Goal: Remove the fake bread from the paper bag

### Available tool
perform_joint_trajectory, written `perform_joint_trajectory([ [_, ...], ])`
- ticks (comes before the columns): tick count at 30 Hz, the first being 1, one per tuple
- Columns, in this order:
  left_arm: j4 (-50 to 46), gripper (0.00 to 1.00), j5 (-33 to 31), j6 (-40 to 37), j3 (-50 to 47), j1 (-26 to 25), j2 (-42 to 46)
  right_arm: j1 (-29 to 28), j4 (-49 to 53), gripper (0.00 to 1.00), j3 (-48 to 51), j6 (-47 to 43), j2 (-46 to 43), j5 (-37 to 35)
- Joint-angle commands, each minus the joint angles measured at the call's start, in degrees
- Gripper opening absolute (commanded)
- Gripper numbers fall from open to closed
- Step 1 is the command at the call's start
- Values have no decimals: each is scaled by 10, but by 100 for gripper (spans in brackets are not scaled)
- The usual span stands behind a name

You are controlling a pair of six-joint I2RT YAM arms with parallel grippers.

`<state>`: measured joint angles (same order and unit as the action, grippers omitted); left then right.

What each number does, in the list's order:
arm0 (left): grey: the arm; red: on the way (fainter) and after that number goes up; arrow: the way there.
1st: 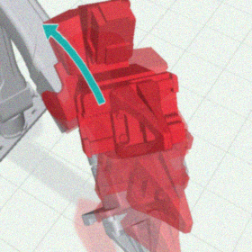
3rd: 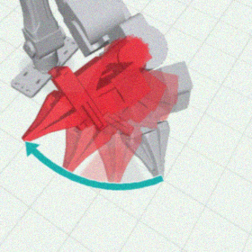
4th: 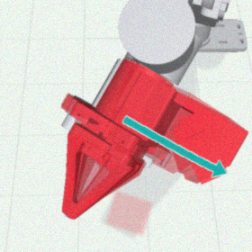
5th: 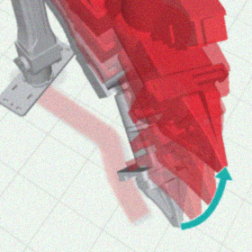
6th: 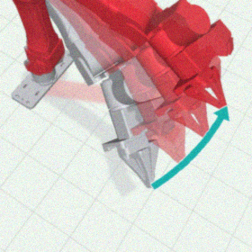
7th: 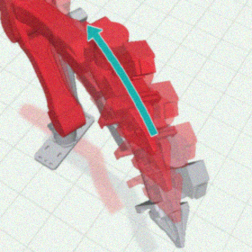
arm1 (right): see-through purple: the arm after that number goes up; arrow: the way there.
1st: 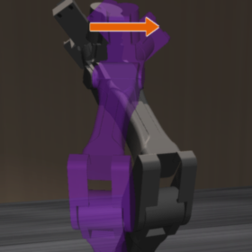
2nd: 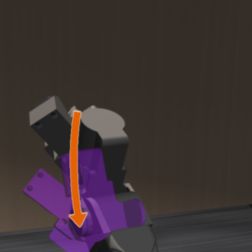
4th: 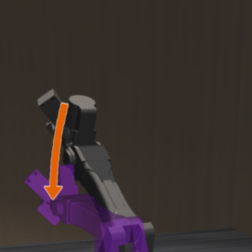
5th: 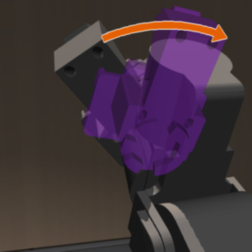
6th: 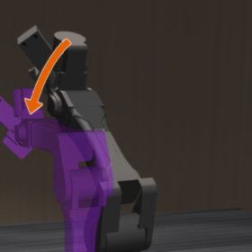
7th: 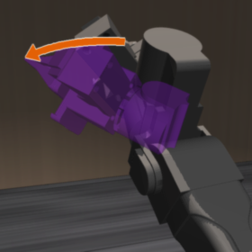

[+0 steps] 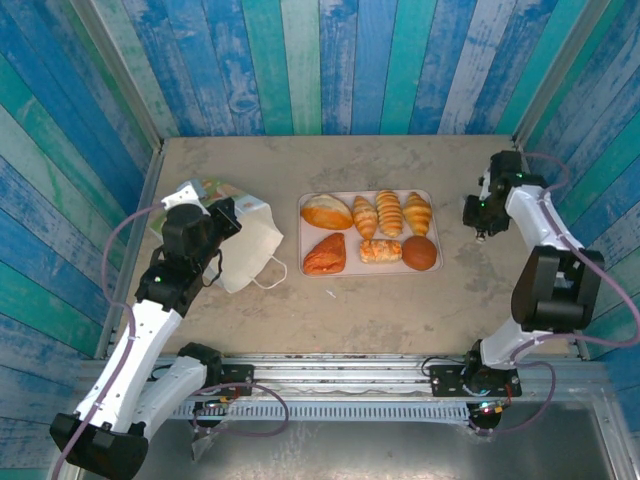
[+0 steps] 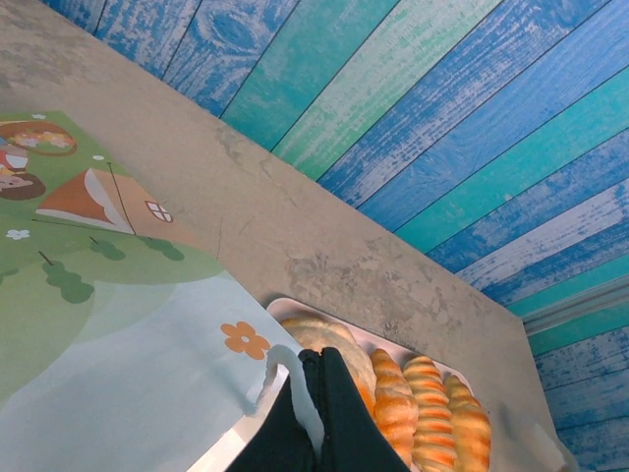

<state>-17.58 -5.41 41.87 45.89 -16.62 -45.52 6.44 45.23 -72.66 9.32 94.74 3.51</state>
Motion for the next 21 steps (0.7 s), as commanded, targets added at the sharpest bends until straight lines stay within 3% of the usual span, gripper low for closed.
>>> perform_joint_trajectory([
  [1, 12, 0, 6, -14, -1, -2, 0, 1, -39, 40, -8, 5, 22, 14],
  [21, 8, 0, 2, -13, 3, -2, -8, 2, -28, 52, -9, -27, 149, -37],
])
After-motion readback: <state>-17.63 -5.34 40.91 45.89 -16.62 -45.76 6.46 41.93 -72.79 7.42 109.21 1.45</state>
